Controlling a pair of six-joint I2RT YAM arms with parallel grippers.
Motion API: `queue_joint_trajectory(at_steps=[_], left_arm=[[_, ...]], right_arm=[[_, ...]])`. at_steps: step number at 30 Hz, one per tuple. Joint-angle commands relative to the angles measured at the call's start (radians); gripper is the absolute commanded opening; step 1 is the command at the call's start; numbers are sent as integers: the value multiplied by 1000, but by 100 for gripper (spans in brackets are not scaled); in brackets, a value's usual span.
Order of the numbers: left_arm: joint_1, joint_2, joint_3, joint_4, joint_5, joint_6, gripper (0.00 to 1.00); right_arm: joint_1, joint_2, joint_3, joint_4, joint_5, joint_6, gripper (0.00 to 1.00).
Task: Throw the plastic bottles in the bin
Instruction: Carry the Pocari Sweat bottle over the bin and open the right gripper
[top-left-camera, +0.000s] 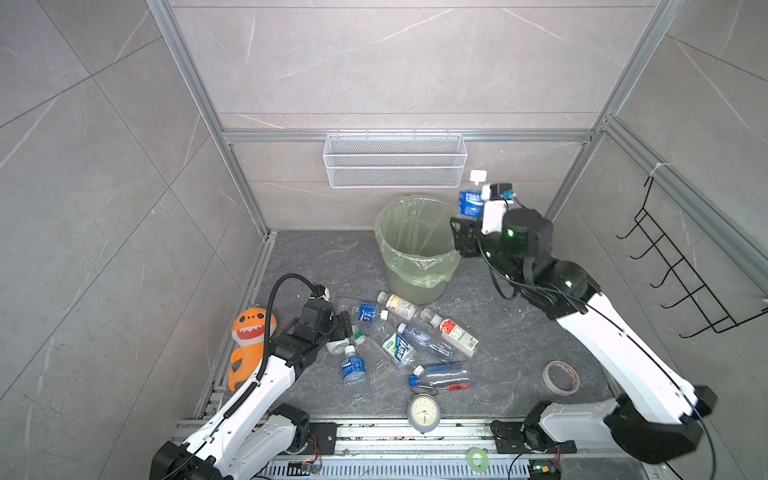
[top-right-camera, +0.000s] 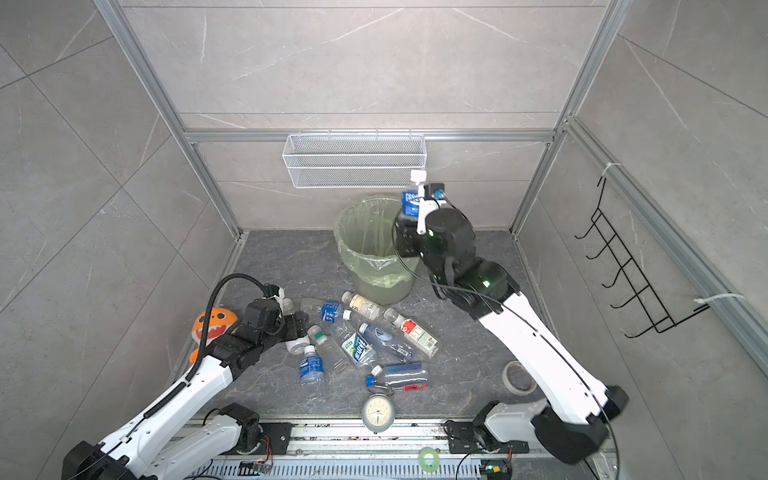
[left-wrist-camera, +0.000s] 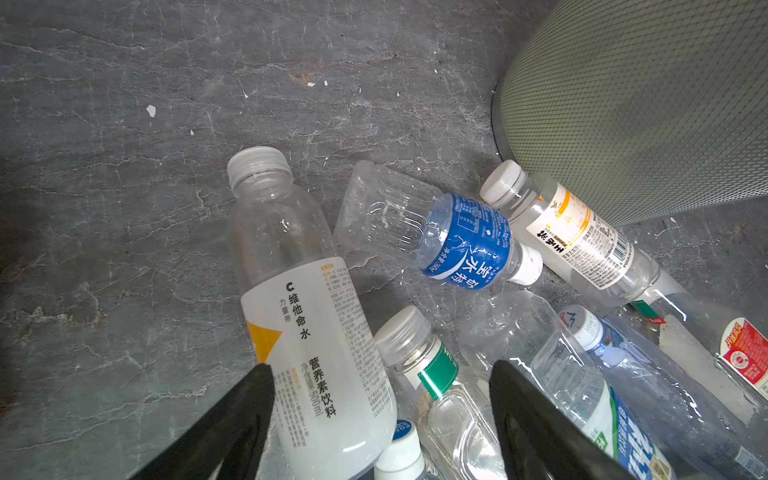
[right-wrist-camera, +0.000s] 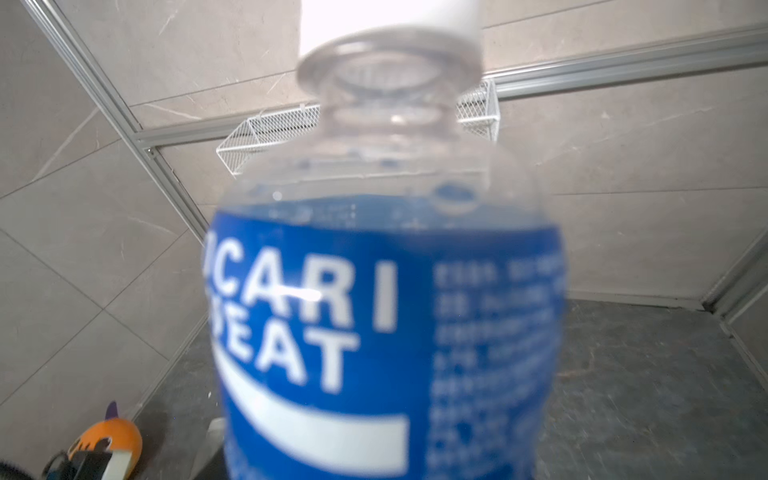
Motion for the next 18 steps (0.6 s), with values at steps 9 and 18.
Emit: queue_joint_trajectory(at_steps=[9,18], left_arm=[[-5,-84,-3,-63,-34,6,87],[-5,-79,-8,-55,-40,3,88]], right_arm=[[-49,399,566,-269,27,-13,99],[-48,151,185,-87,-17,-41,99]])
